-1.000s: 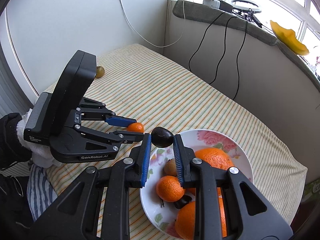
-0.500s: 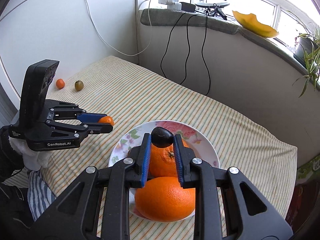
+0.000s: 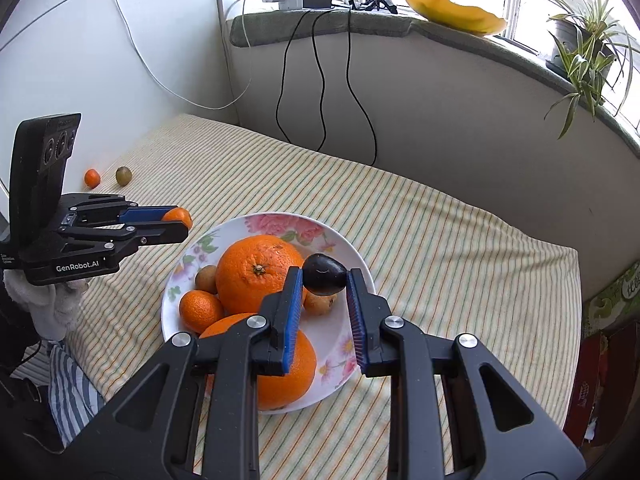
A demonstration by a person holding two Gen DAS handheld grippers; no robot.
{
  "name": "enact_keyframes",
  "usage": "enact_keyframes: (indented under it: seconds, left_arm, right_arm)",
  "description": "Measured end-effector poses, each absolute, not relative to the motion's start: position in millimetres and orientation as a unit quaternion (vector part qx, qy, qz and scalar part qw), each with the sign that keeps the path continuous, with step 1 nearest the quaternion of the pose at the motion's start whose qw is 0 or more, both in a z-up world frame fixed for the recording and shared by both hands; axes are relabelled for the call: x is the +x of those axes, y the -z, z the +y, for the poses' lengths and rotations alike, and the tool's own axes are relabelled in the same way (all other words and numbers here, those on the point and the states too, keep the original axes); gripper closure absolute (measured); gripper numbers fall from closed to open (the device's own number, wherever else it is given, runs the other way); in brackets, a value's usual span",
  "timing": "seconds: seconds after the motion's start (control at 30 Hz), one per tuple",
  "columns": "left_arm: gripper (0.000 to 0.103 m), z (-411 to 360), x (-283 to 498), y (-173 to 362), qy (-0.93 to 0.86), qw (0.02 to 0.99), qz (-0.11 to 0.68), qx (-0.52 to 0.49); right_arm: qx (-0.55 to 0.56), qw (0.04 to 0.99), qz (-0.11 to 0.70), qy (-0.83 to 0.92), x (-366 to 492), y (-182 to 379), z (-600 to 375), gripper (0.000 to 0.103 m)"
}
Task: Organize fruits
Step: 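Carry the tangerine with the left gripper and the plum with the right gripper to the plate, then open the left gripper over the plate while the right gripper releases the plum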
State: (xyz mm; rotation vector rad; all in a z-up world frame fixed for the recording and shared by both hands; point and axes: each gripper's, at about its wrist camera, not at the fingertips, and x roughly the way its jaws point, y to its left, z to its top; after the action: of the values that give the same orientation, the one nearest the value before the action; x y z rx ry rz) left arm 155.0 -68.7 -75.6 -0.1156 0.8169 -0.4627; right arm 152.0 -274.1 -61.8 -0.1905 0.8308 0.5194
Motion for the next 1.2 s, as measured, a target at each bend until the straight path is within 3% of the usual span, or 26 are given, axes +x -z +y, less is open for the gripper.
enact_keyframes:
  seconds: [1.0, 1.1, 1.17, 1.2]
  left_arm:
    - [0.081, -85, 154, 73, 0.229, 0.892, 0.389, -0.034]
    - [0.076, -85, 153, 72, 0.229, 0.893, 0.387, -0.034]
    - [0.073, -85, 153, 71, 0.230, 0.892, 0.387, -0.035]
    - [0.073, -85, 152, 71, 0.231, 0.893, 0.386, -0.034]
  right_arm:
    - [-0.052, 0.864, 0.424, -0.266, 173, 80, -283, 0.078]
    - [-0.050, 0.864, 0.424, -0.268, 173, 79, -283, 0.078]
    - [-0.052, 0.864, 0.424, -0.267, 172, 79, -282, 0.076]
    - [-0.052, 0.864, 0.424, -0.267, 172, 79, -282, 0.070]
